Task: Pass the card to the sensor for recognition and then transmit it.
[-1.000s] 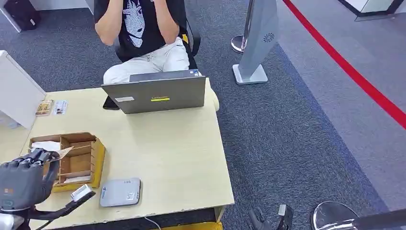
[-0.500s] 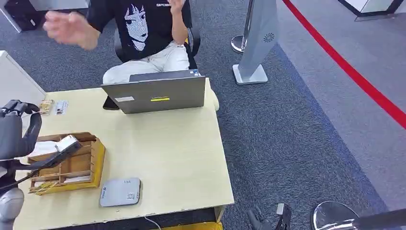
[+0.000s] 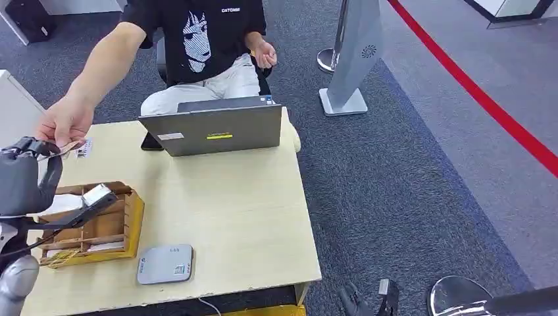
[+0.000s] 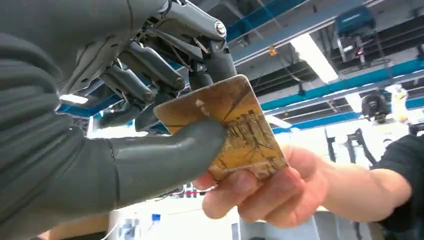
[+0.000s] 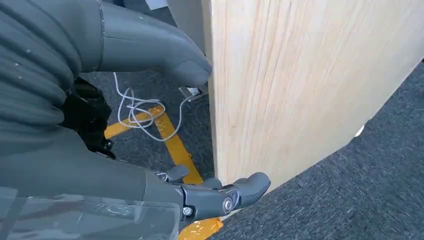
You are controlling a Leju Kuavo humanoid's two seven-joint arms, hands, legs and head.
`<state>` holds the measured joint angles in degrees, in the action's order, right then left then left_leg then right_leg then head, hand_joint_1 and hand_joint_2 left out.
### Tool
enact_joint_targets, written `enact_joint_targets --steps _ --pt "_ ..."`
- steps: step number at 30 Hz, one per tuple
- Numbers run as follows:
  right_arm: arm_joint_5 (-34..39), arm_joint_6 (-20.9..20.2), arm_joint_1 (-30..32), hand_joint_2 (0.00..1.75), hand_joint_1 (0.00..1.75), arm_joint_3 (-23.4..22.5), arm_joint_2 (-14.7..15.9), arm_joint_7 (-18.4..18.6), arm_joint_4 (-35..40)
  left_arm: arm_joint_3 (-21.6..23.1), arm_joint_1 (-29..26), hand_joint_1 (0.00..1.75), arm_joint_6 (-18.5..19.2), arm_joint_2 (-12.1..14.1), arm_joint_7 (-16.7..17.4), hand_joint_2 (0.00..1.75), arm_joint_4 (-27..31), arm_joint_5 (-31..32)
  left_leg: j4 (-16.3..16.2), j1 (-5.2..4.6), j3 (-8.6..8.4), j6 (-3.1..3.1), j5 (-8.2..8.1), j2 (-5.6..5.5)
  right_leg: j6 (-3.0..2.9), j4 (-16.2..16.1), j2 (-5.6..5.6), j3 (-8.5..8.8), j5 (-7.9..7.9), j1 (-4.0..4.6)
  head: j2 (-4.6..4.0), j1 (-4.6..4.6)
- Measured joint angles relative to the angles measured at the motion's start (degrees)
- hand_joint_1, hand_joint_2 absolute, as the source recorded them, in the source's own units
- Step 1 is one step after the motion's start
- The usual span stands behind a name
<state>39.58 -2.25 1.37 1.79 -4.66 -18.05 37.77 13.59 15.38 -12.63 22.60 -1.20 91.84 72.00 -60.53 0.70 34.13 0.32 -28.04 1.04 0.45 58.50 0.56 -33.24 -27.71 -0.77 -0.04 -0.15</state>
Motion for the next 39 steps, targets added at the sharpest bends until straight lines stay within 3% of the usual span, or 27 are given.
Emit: enact_joint_targets --steps 7,15,19,20,22,24,26,29,32,34,36,39 --pt "0.02 0.44 0.00 1.75 0.00 0.02 0.09 -0.31 0.00 0.00 -2.64 0.00 -3.33 -0.04 0.17 1.75 -0.18 -1.75 0.00 -0.01 0.02 0.00 -0.01 0.00 0.00 0.00 -0.01 0.01 0.00 -0.01 0.00 0.02" --pt "0.79 1.31 0.20 1.75 0.00 0.00 0.11 -0.72 0.00 -4.35 -13.90 0.00 -12.16 -2.01 -2.08 1.75 5.75 -9.25 0.01 0.00 0.06 0.03 -0.06 0.03 0.04 -0.04 -0.04 -0.02 -0.05 0.00 0.02 0.02" --pt "1.22 1.88 0.72 1.75 0.00 -0.20 0.11 -1.03 0.13 -8.80 -20.37 0.00 -14.16 -6.17 -6.87 1.75 10.44 -23.88 0.01 -0.01 0.07 0.01 -0.08 0.04 0.04 -0.06 -0.05 -0.02 -0.05 -0.01 0.02 0.02" --pt "1.22 2.08 0.89 1.75 0.00 -0.46 0.11 -1.07 0.31 -10.15 -21.94 0.00 -13.69 -7.86 -9.10 1.75 11.50 -30.65 0.01 -0.02 0.07 0.01 -0.08 0.03 0.05 -0.07 -0.03 -0.02 -0.05 -0.02 0.02 0.00" --pt "1.16 2.40 1.06 1.75 0.00 -1.00 0.11 -1.22 0.59 -12.95 -24.40 0.00 -11.40 -11.49 -15.02 1.75 13.48 -47.24 0.01 -0.04 0.08 0.03 -0.09 0.03 0.05 -0.08 -0.03 -0.01 -0.05 -0.03 0.02 0.00" --pt "0.83 2.88 1.16 1.75 0.00 -1.66 0.11 -1.31 0.87 -16.84 -26.68 0.00 -7.62 -16.92 -19.25 1.75 14.36 -62.17 0.01 -0.04 0.08 0.08 -0.12 0.04 0.06 -0.10 -0.03 -0.01 -0.05 -0.03 0.02 0.02" --pt "0.63 3.17 1.23 1.75 0.00 -2.25 0.11 -1.31 1.03 -20.56 -28.66 0.00 -4.03 -21.28 -20.24 1.75 14.38 -68.64 0.01 -0.04 0.08 0.10 -0.14 0.04 0.06 -0.11 -0.04 -0.01 -0.04 -0.03 0.00 0.02" --pt "-0.07 3.39 0.82 1.75 0.00 -3.21 0.04 -0.92 1.11 -26.65 -29.93 0.00 2.33 -27.15 -15.38 1.75 12.71 -78.68 0.01 -0.06 0.10 0.11 -0.14 0.01 0.07 -0.11 0.01 0.02 -0.05 -0.05 0.02 0.02" --pt "-1.13 3.37 0.05 1.75 0.00 -4.30 0.00 -0.35 1.01 -34.69 -30.47 0.00 9.60 -32.55 -10.90 1.75 6.72 -84.07 0.01 -0.05 0.07 0.11 -0.14 0.05 0.07 -0.10 -0.04 0.01 -0.04 -0.04 0.00 -0.06" --pt "-1.68 3.08 -0.39 1.75 0.00 -4.70 0.00 -0.22 0.70 -40.94 -30.09 0.00 13.89 -35.66 -5.89 1.75 2.13 -88.51 0.01 -0.05 0.05 0.11 -0.14 0.03 0.07 -0.10 -0.01 0.02 -0.05 -0.04 0.02 0.00" --pt "-2.25 2.80 -0.88 1.75 0.00 -4.81 -0.09 -0.22 0.18 -46.15 -30.02 0.00 15.04 -37.85 -1.93 1.75 -3.29 -91.64 0.01 -0.05 0.03 0.11 -0.14 0.06 0.07 -0.09 -0.06 0.02 -0.04 -0.04 0.02 -0.04" --pt "-2.58 2.67 -1.44 1.75 0.00 -4.81 -0.11 -0.50 -0.50 -51.57 -29.99 0.00 14.49 -40.13 0.85 1.75 -10.61 -92.76 0.01 -0.05 0.05 0.11 -0.14 0.01 0.07 -0.09 0.01 0.02 -0.06 -0.04 0.00 -0.05"
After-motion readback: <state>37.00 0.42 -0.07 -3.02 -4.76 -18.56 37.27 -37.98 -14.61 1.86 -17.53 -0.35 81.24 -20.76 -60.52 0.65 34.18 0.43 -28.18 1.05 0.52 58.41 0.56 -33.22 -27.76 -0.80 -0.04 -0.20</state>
